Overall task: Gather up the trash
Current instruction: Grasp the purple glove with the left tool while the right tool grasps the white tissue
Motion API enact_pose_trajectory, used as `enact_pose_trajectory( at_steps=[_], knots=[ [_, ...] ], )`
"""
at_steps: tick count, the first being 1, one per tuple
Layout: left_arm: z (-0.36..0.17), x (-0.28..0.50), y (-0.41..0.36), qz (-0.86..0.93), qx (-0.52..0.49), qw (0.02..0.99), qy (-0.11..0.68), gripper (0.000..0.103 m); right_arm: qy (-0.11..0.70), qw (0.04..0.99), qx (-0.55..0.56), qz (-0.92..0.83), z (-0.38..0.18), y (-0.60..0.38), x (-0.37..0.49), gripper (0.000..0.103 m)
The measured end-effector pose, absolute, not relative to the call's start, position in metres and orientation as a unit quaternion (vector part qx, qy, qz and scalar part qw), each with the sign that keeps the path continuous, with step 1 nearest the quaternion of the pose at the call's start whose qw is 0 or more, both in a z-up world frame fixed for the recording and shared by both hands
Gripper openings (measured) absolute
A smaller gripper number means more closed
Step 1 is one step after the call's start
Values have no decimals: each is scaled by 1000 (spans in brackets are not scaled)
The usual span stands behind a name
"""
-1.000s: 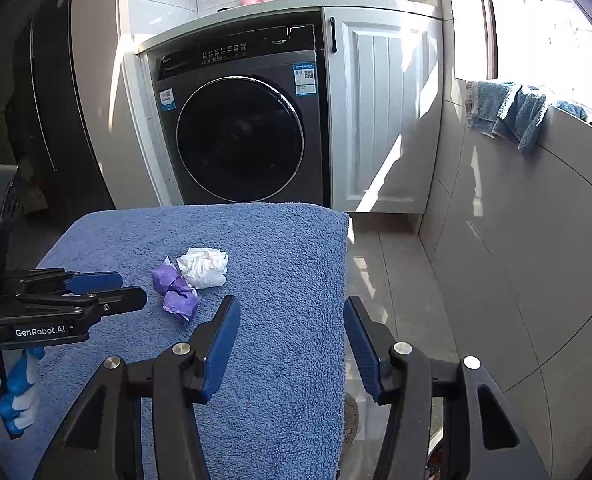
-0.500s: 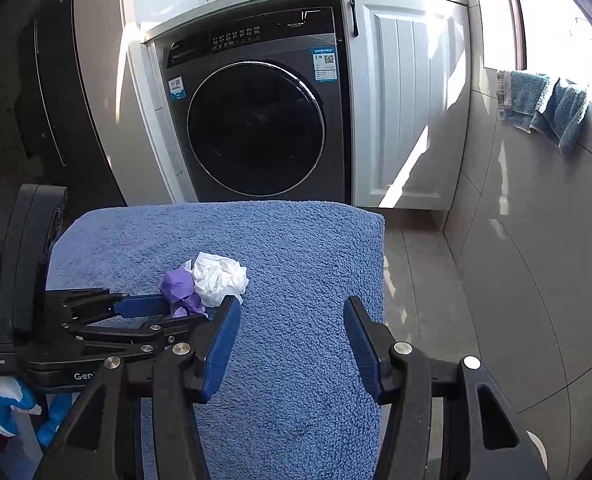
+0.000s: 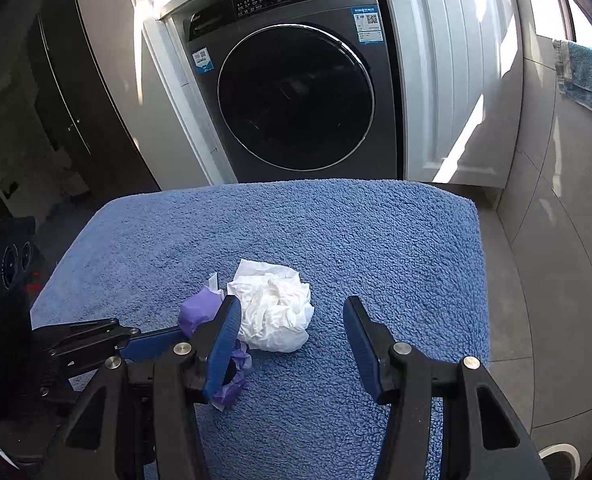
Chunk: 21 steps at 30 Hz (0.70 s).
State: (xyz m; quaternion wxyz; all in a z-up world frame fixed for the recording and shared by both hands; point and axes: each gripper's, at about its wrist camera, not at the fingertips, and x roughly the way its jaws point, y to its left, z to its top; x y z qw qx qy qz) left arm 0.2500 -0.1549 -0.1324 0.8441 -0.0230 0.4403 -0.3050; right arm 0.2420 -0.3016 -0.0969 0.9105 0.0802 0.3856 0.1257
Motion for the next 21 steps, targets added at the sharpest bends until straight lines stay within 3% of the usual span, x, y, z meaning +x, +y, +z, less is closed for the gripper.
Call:
enact_pose_trajectory(
  at_steps=[2,3,9,21],
  knots=[
    [-131,248,-150,-305,-24,845,439,24,393,906,90,129,-100,-304,246,46],
    [-131,246,-147,-307,-23,844,439,13,396,904,95,132,-102,-305,248,41],
    [-126,234,-135,-297,-14,853,430,11,406,897,99,147,-105,-303,249,18],
    [-93,190,-97,-220,37,892,392,11,383,910,90,129,-79,-292,201,14]
  ],
)
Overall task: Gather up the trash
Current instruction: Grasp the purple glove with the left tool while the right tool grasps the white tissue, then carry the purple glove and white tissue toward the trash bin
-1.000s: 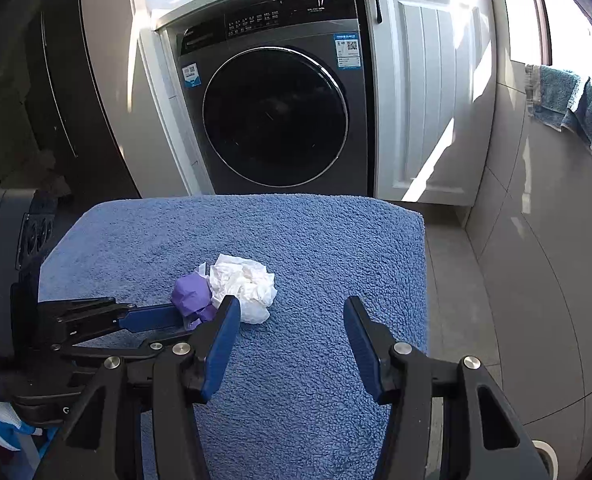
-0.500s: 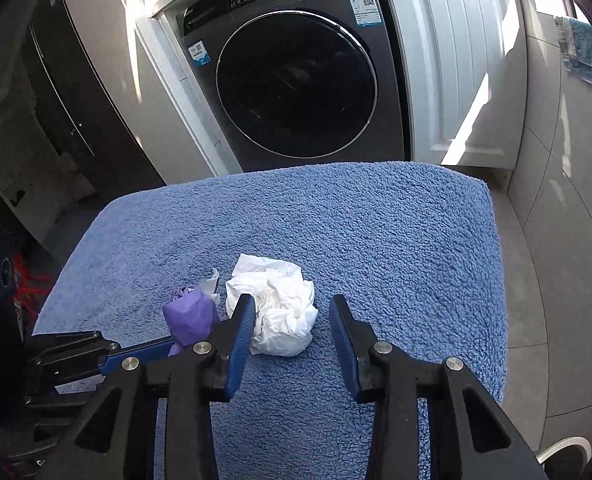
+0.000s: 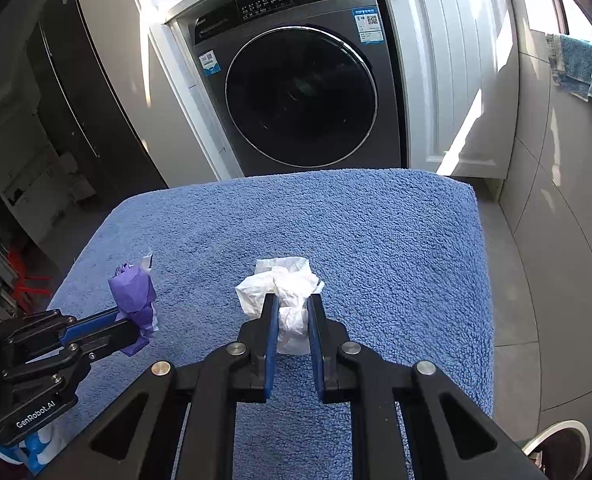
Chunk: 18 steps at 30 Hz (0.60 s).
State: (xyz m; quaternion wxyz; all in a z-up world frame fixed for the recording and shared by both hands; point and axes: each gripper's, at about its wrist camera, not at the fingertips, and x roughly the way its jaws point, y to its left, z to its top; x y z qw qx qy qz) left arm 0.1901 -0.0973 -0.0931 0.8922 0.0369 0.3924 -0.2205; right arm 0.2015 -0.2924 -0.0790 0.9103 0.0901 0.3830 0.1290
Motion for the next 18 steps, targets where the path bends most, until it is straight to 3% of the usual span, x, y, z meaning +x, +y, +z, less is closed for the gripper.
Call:
enact_pose_trajectory(
  at_steps=[18],
  knots=[
    [-23,100,-22,-151,35,930,332,11,338,930,43,137,-6,-226,97,14]
  ],
)
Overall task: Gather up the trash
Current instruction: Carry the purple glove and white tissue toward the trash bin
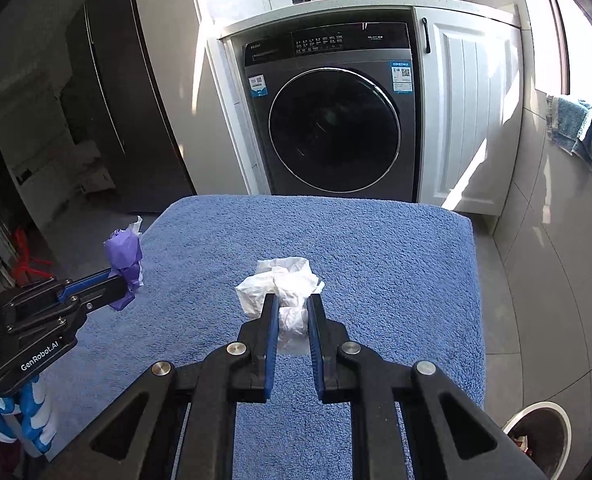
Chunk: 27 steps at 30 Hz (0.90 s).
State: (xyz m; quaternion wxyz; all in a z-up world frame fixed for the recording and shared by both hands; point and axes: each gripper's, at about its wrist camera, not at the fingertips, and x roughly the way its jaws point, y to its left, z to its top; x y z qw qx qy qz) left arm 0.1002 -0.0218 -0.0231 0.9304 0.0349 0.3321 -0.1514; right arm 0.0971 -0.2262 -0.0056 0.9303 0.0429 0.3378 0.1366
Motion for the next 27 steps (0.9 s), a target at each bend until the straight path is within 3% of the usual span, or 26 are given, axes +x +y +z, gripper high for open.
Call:
enact_pose_trajectory(
  at_steps=[27],
  knots=[
    [61,-31,30,-104,34,968,225,11,231,963,-5,136,75,-204,-32,14]
  ],
)
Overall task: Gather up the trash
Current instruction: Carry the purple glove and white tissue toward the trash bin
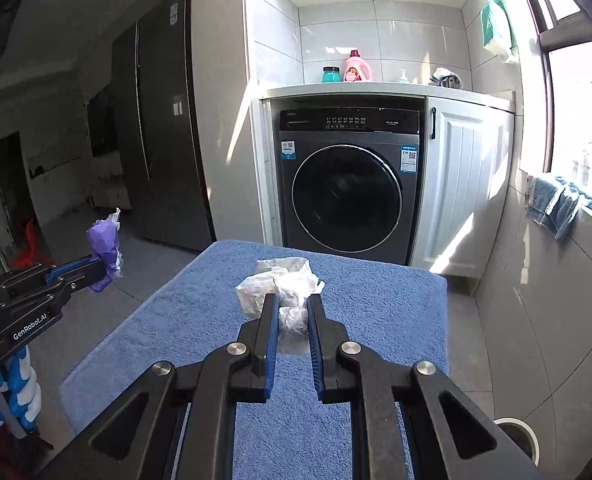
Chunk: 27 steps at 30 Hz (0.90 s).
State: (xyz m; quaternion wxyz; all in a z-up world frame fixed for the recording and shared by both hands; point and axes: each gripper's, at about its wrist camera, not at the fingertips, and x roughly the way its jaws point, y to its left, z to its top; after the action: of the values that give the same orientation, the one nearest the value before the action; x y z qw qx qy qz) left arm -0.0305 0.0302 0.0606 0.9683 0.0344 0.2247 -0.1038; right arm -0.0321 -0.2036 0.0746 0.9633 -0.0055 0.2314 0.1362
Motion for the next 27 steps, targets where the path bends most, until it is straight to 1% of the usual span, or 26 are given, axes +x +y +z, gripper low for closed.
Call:
enact_pose_trajectory(
  at_steps=[12,18,27],
  knots=[
    [83,-42,-23,-127,67,969,203,11,205,976,10,72,84,-277,-73,14],
    [82,-31,-77,-156,103,960,209,11,201,979,28,31,76,-330,-84,14],
    [66,-7,-169,-213,151,937,231,11,219,973,61,-43,51,-409,-94,14]
  ],
)
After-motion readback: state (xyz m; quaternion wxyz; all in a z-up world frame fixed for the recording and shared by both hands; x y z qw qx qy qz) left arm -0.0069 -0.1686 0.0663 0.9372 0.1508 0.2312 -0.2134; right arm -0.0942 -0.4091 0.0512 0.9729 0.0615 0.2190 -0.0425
